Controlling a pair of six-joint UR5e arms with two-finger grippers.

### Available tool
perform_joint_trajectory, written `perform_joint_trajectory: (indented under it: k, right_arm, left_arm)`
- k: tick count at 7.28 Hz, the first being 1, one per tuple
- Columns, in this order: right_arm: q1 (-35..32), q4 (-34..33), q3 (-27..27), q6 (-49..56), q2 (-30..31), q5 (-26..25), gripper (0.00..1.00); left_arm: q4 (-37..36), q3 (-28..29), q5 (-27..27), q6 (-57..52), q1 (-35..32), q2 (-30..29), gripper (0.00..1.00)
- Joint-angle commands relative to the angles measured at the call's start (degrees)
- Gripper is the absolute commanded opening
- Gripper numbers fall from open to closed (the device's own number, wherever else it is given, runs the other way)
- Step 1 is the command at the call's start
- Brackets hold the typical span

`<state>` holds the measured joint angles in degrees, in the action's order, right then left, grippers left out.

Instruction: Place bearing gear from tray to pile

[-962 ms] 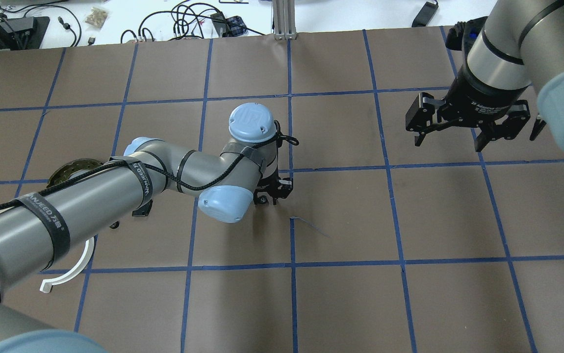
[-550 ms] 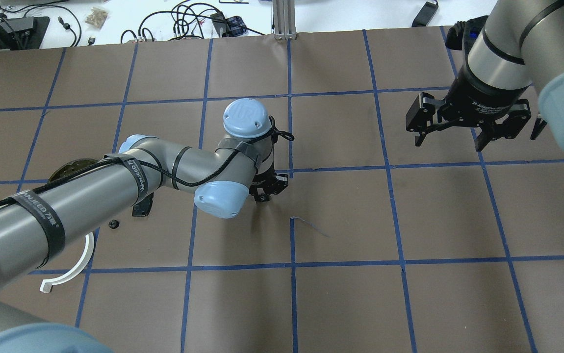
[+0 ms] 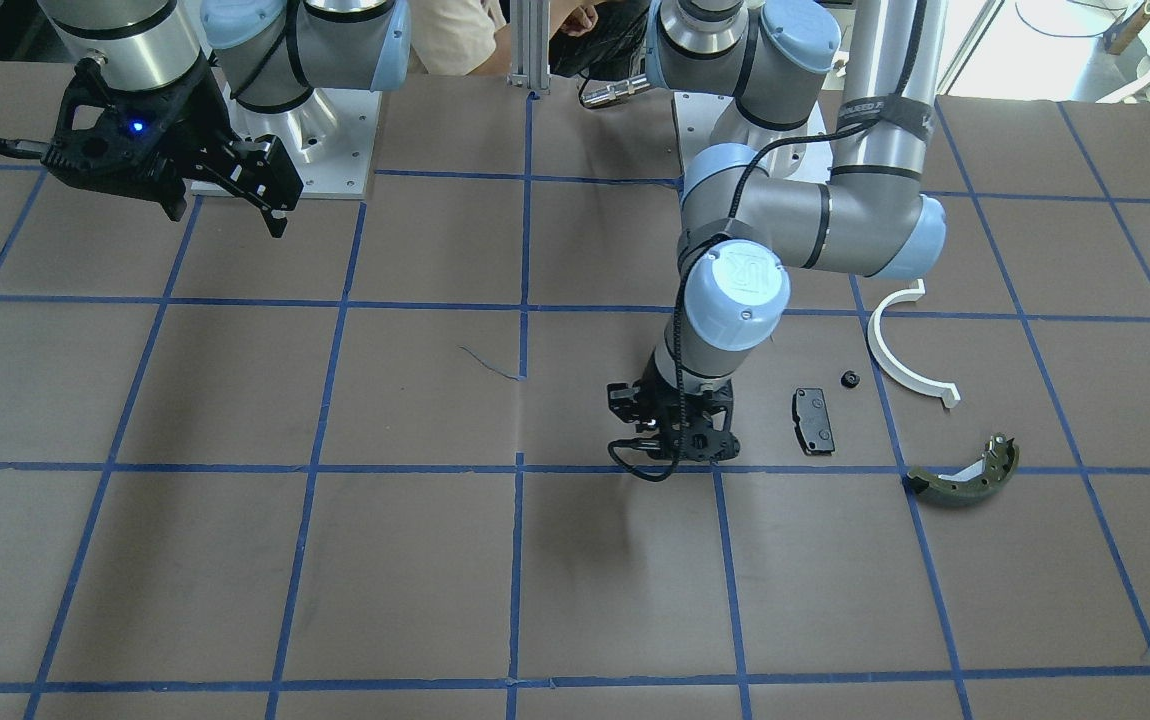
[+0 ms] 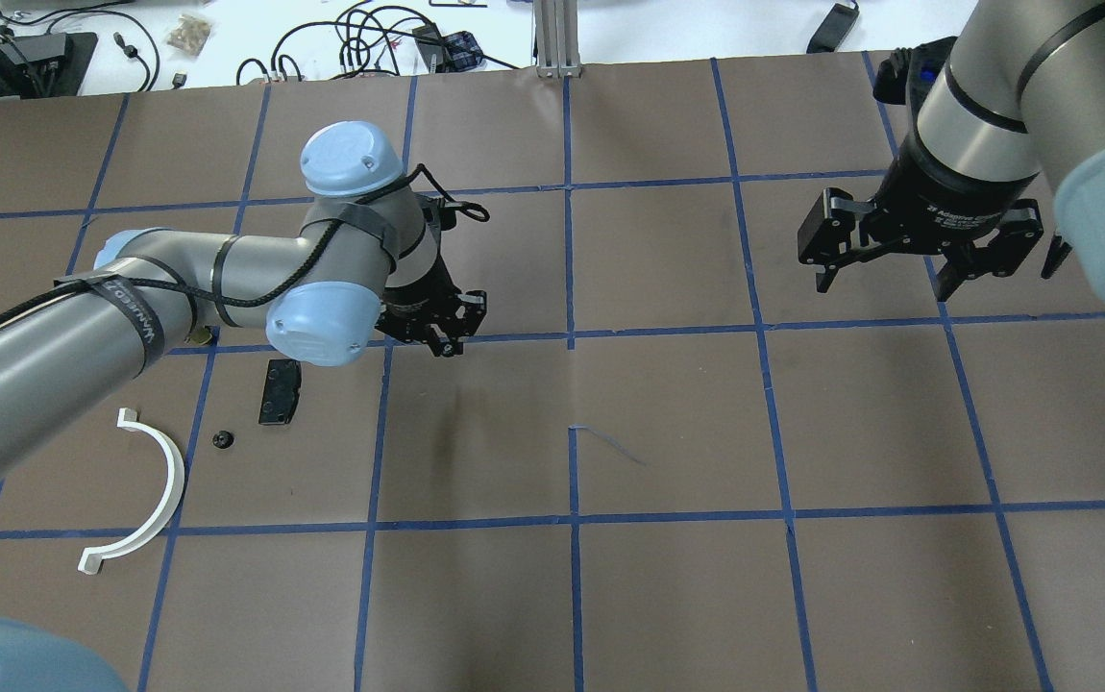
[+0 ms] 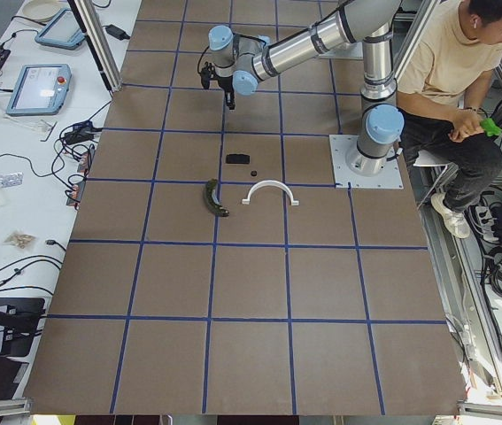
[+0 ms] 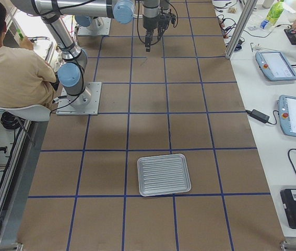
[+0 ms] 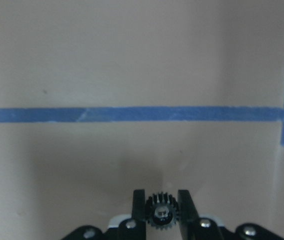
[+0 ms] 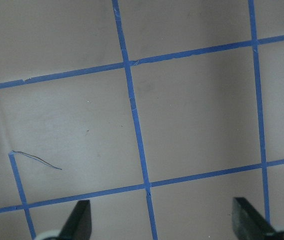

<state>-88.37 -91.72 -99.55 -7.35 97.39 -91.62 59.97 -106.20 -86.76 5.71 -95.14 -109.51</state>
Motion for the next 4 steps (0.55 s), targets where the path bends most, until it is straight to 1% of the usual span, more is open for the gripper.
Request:
perform_joint_trajectory:
  k: [1,2,3,4]
  right_arm:
    - [-0.1,0.5,0.3,0.0,0.2,0.6,1.0]
    - [-0.1,0.6,0.4,0.0,0.3,0.7,1.0]
    - [-0.1,0.5,0.2,0.0,0.1,0.7,1.0]
    - [-0.1,0.3,0.3,0.1,0.2,0.8,1.0]
  left_arm:
    - [7.6,-0.4,-3.2,-15.6,10.9,2.2,0.0]
    - [9.4,-0.5,-4.1,-20.2,15.7,2.5,0.0]
    - [9.6,-1.2,-8.4,-24.8,18.6,2.5,0.0]
    - [7.2,-3.1,-9.1,-29.8,21.0,1.8,0.0]
